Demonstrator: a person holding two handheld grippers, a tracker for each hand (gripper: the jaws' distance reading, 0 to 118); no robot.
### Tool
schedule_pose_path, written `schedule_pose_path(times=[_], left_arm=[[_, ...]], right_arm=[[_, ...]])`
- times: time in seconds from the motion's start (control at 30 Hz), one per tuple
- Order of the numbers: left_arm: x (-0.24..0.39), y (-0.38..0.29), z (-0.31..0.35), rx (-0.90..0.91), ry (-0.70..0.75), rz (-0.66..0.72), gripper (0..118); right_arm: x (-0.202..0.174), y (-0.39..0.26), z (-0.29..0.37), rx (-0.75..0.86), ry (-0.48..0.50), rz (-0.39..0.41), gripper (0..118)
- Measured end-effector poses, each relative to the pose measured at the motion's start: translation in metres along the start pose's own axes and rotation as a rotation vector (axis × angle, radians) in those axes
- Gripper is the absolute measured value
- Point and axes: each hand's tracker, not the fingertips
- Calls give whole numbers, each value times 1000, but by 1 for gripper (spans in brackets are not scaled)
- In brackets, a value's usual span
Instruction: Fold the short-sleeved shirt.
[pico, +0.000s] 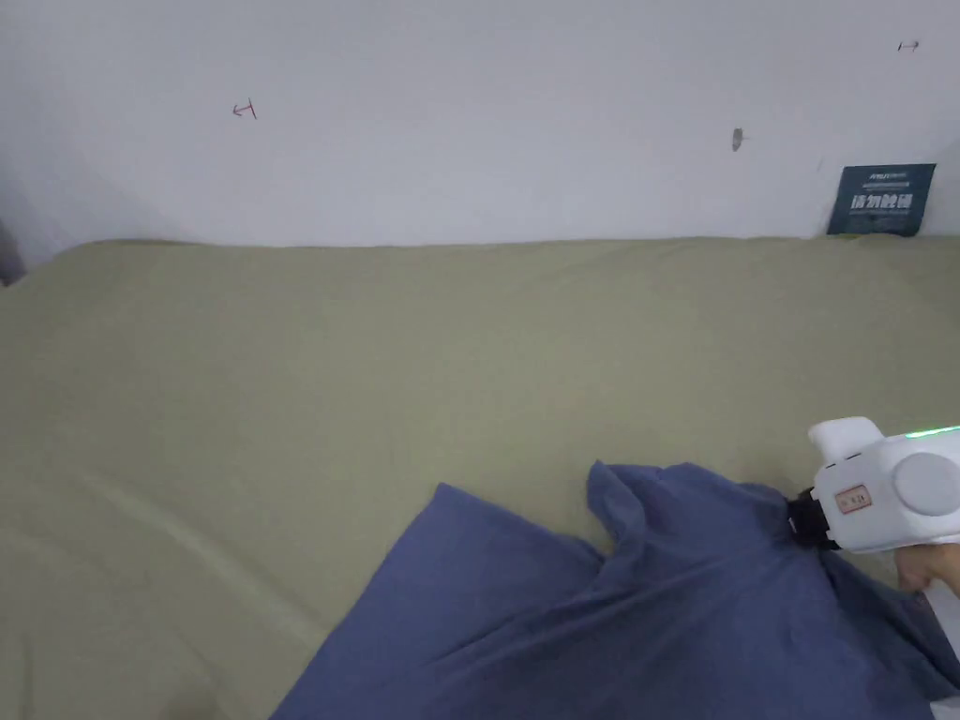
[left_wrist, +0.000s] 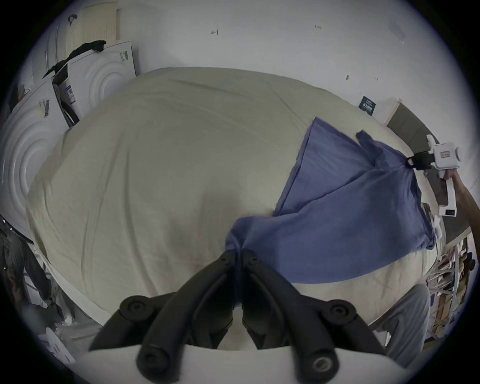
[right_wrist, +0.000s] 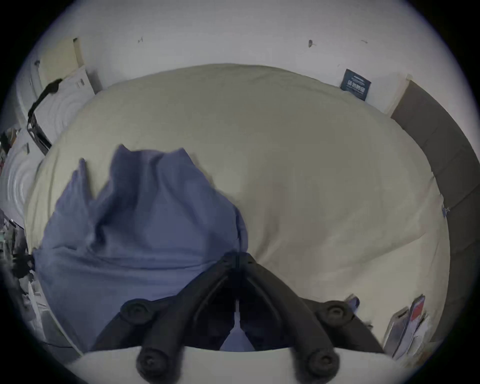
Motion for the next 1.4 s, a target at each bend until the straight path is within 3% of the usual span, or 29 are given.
schedule_pose_path(times=[0.17,0.37,0.53,0.7,1.1,1.4], left_arm=[[2,28,35,98,-38,22,3],[20,87,97,252,-101,2,3],[50,151,149,361,-97,-82,3],[87,209,206,458,-108,-96,3],[119,311,267,545,-89,-53,3],[133,368,250,557,-15,-77,3]], right_arm=[[3,0,91,133,30,14,3],[16,-1,217,340,-4,28,3],[26,-3,319,545,-104,13,3],[36,0,380,664,-164,-43,3],[69,56,407,756,-220,-136,3],[76,123,373,747,-240,-120,3]])
